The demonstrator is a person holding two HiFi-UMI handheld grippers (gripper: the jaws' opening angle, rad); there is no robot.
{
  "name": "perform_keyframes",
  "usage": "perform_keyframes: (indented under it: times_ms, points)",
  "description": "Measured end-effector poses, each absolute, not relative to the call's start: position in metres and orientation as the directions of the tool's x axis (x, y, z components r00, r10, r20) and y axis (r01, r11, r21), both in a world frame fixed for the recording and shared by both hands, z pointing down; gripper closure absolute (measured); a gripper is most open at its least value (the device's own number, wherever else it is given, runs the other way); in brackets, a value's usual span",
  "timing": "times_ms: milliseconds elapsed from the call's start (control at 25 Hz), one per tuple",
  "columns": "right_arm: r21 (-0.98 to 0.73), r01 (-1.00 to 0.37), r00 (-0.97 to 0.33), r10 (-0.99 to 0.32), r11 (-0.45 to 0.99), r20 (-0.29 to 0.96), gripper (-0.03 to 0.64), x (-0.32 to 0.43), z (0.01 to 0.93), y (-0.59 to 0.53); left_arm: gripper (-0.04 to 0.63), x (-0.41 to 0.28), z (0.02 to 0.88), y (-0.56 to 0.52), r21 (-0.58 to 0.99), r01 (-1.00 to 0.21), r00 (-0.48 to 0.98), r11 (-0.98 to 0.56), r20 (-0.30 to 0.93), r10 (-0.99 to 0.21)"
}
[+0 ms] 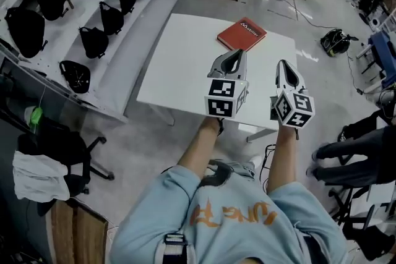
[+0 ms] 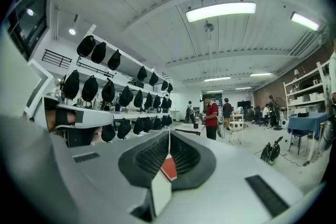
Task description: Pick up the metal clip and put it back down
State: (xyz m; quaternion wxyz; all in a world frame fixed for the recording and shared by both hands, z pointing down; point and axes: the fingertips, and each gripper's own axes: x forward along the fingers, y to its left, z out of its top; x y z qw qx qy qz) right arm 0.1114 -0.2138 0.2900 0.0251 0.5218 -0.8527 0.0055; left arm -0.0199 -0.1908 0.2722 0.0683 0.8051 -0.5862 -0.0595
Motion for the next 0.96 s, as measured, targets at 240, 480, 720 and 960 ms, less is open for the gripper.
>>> perform_keyframes:
  times_ms: [240,480,720,960]
  points:
    - [0.035,-0.892,-0.449,-0.893,0.450,0.033,0.584,0.104,0.277,-0.214,0.586,-0.036,0.268,-0.192,0.190,-0.938,0.288,-0.288,-0.032,-0.957]
    - [0.052,-0.899,-0.434,-0.900,0.435,0.023,0.583,0.107,0.271,-0.218,0.586,-0.035,0.266,-0.197,0.198,-0.933,0.297,-0.299,-0.041,-0.954]
    - [0.058,-0.907,-0.417,-0.909,0.417,0.021,0.583,0.113,0.270,-0.222,0.586,-0.031,0.267,-0.203,0.194,-0.931,0.308,-0.310,-0.040,-0.951]
    - [0.067,-0.910,-0.409,-0.912,0.410,0.022,0.583,0.117,0.267,-0.229,0.586,-0.027,0.265,-0.212,0.196,-0.928,0.315,-0.317,-0.043,-0.948]
